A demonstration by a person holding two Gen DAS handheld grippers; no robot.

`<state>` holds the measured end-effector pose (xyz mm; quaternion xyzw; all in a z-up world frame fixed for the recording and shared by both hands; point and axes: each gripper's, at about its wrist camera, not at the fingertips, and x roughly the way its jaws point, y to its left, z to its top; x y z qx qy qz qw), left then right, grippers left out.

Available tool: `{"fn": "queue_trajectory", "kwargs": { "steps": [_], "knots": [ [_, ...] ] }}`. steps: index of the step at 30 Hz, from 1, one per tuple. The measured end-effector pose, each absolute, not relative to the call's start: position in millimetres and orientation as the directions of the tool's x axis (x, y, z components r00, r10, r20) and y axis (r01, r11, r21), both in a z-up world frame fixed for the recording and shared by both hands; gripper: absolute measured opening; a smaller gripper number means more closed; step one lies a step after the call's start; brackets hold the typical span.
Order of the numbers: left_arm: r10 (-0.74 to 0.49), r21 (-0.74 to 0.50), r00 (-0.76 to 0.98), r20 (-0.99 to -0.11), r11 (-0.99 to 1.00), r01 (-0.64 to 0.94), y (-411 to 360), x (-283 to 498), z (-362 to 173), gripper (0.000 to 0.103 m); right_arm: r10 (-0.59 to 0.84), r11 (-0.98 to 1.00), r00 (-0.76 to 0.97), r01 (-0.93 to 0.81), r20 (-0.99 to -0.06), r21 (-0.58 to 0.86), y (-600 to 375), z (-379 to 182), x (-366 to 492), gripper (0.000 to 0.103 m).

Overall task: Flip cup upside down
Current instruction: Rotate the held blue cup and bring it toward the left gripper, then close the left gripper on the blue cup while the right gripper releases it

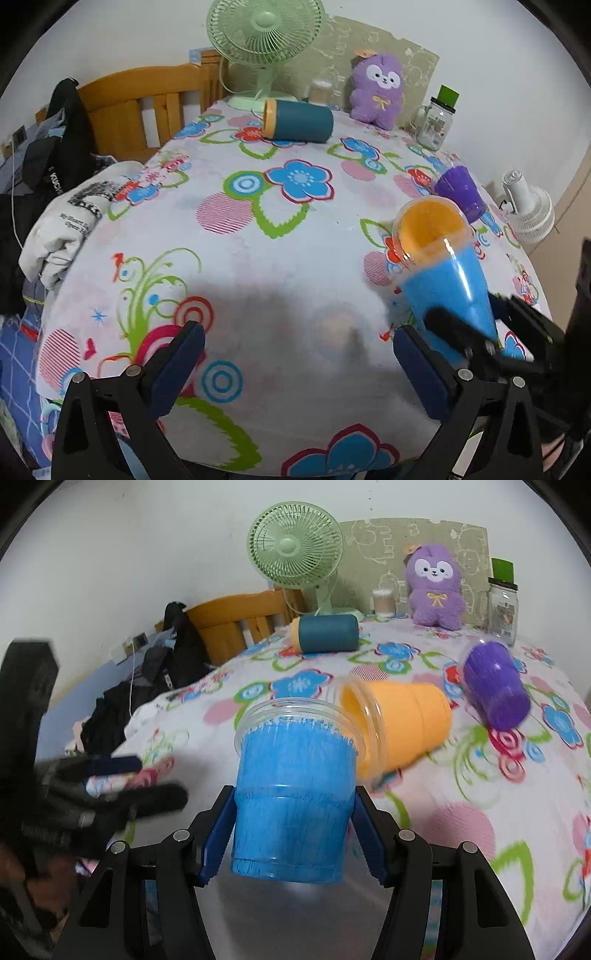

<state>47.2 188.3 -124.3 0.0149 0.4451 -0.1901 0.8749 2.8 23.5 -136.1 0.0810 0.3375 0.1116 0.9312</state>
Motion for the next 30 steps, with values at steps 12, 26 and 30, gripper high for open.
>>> {"fn": "queue_trajectory", "kwargs": {
  "steps": [12, 26, 30],
  "knots": [
    [-0.312, -0.141, 0.543, -0.780, 0.932, 0.334, 195.0, 47.4, -120.9, 0.103, 0.238, 0.966, 0.710, -0.102, -0.663, 0.238, 24.4, -136.2, 5.6, 0.081],
    [-0.328, -0.123, 0.562, -0.760, 0.921, 0.370, 178.3, 31.5, -103.9, 0.103, 0.226, 0.966, 0.771, -0.099, -0.596, 0.238, 2.8, -102.7, -30.3, 0.086],
    [-0.330, -0.115, 0.580, -0.745, 0.919, 0.376, 170.2, 26.3, -95.3, 0.103, 0.210, 0.969, 0.801, -0.093, -0.561, 0.231, -8.5, -90.2, -43.9, 0.086]
  ]
}}
